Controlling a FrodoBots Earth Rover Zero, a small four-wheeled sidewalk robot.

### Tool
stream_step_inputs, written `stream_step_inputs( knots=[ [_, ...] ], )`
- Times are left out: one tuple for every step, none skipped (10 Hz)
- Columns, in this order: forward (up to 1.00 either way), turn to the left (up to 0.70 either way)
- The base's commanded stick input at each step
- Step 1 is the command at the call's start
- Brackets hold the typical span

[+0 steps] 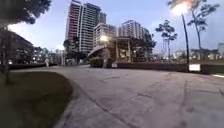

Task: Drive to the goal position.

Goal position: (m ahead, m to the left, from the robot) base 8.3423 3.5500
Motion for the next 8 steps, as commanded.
stream_step_inputs(
  knots=[
    [0.7, 0.0],
    [0.7, 0.0],
    [0.7, 0.0],
    [0.7, 0.0],
    [0.7, 0.0],
    [0.7, 0.0],
    [0.7, 0.0],
    [0.7, 0.03]
  ],
)
